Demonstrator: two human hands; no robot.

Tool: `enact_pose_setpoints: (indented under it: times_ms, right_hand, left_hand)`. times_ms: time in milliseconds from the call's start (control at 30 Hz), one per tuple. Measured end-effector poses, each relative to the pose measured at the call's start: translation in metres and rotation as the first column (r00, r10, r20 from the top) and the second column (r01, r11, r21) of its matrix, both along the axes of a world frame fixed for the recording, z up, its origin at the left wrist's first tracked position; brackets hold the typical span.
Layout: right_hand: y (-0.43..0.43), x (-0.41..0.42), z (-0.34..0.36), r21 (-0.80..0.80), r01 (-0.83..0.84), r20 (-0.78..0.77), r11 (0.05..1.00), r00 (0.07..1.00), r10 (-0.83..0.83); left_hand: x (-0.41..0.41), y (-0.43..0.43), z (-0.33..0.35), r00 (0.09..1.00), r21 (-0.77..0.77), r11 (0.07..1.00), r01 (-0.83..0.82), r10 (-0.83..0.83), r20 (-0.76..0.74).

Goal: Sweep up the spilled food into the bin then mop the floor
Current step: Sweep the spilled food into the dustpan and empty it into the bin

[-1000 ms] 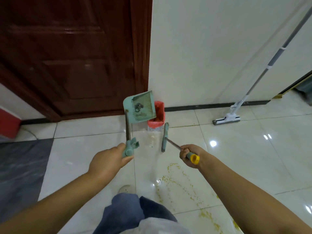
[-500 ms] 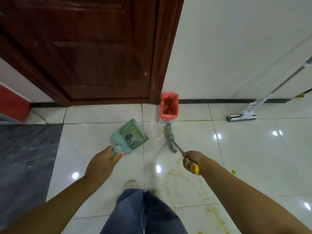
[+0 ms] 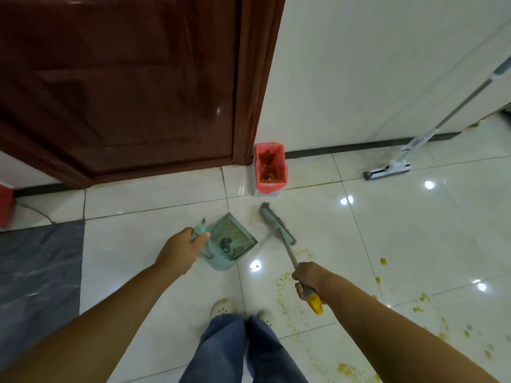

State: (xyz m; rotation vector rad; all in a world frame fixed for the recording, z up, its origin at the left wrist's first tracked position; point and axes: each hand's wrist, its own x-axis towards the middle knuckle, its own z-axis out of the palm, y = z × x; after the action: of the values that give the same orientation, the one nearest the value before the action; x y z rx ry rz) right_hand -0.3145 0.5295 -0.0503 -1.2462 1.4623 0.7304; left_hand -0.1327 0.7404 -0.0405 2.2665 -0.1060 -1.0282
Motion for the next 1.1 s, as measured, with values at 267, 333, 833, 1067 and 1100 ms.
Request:
enact_pose_setpoints:
  times_ms: [267,333,833,1067,1100]
  right_hand:
    - [0.023,-0.011,0.006,0.074,-0.256,-0.028,0.964,0.966,0.259]
    - [0.028,-0.014,0.011,0.079,-0.332,-0.024,0.940,0.942,0.335]
    - [0.019,-0.089,0.116,-0.010,-0.226,0.219,0.974,0.950,0.223]
    - [-0.004,-0.131,0.167,-0.089,-0.132,0.329,0.987,0.932,0.154]
    - [-0.009,-0.135,0.170,-0.097,-0.114,0.335,0.989,0.932,0.140]
  left_hand:
    - [0.004,-0.005,0.005,0.999,-0.005,0.999,0.053,-0.053,0.010]
    - [0.000,-0.006,0.011,0.998,-0.011,0.998,0.056,-0.056,0.016]
    - [0.001,-0.020,0.177,0.958,-0.086,0.991,0.106,-0.079,0.274]
    - [-0.025,-0.036,0.253,0.891,-0.130,0.970,0.205,-0.130,0.434]
    - [-0.030,-0.041,0.259,0.876,-0.120,0.966,0.230,-0.151,0.458]
